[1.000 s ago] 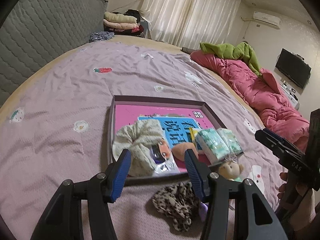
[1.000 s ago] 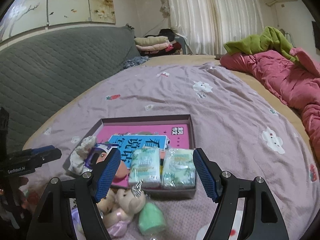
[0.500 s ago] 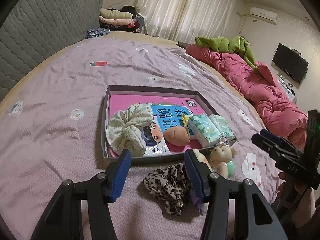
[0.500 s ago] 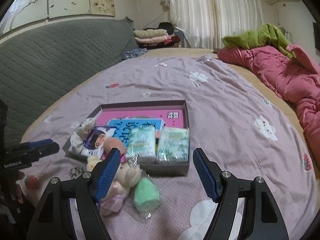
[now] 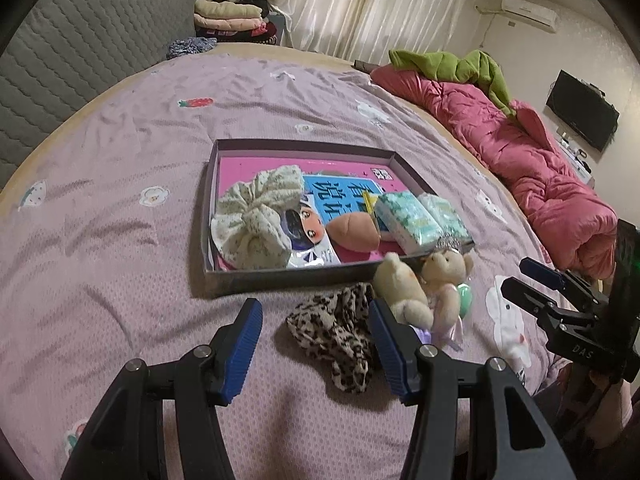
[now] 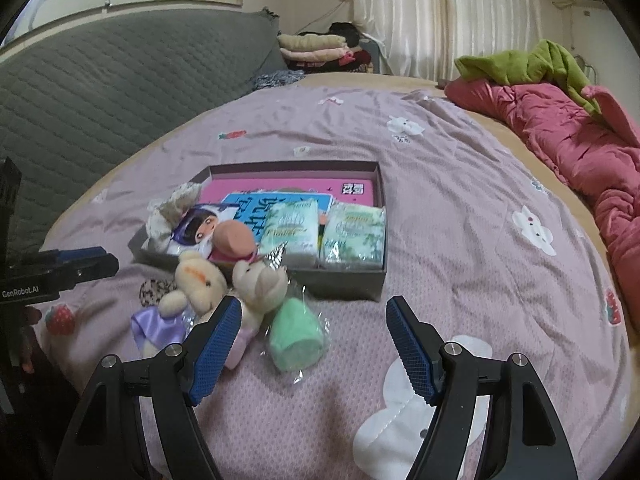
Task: Organize soft objects
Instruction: 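Grasp the leopard-print scrunchie with left gripper while right grasps the bagged green sponge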
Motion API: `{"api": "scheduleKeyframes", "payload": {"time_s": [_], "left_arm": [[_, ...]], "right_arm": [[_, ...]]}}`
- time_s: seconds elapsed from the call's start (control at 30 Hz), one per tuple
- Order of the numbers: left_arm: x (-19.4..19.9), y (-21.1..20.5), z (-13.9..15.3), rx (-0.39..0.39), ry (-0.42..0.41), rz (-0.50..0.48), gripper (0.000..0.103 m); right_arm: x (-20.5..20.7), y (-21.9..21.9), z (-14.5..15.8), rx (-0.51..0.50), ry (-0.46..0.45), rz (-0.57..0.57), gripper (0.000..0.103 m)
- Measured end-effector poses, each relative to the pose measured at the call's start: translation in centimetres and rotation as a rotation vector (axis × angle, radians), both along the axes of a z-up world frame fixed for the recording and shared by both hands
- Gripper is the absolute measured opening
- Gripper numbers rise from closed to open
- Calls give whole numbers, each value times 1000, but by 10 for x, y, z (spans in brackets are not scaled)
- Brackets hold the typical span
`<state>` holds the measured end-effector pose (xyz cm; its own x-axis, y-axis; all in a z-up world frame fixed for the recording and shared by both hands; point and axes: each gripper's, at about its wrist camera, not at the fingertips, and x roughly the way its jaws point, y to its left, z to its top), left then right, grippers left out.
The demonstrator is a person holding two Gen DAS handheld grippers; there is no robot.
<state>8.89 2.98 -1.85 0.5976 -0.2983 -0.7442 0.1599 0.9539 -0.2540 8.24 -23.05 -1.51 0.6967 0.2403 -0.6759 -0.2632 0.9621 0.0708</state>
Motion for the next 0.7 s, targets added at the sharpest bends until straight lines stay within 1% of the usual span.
{"api": "scheduleKeyframes", "payload": {"time_s": [0.17, 0.33, 0.47, 0.6, 0.7], "left_arm": [[-6, -3, -4, 3, 24, -5, 55], [-12, -10, -9, 23, 38, -28, 55], [-8, -13, -22, 51, 71, -33, 55], [0, -11, -36, 39, 118, -25, 55], [7, -9, -44, 6, 152, -29, 55]], "right_arm": [[-4, 1, -3, -8, 13, 15, 76], [-8, 3, -9, -28, 29, 30, 76], [-9, 6, -16, -55, 47, 38, 76], [-7, 9, -22, -72, 59, 48, 76], [-5, 11, -25, -83, 62, 48, 76]]}}
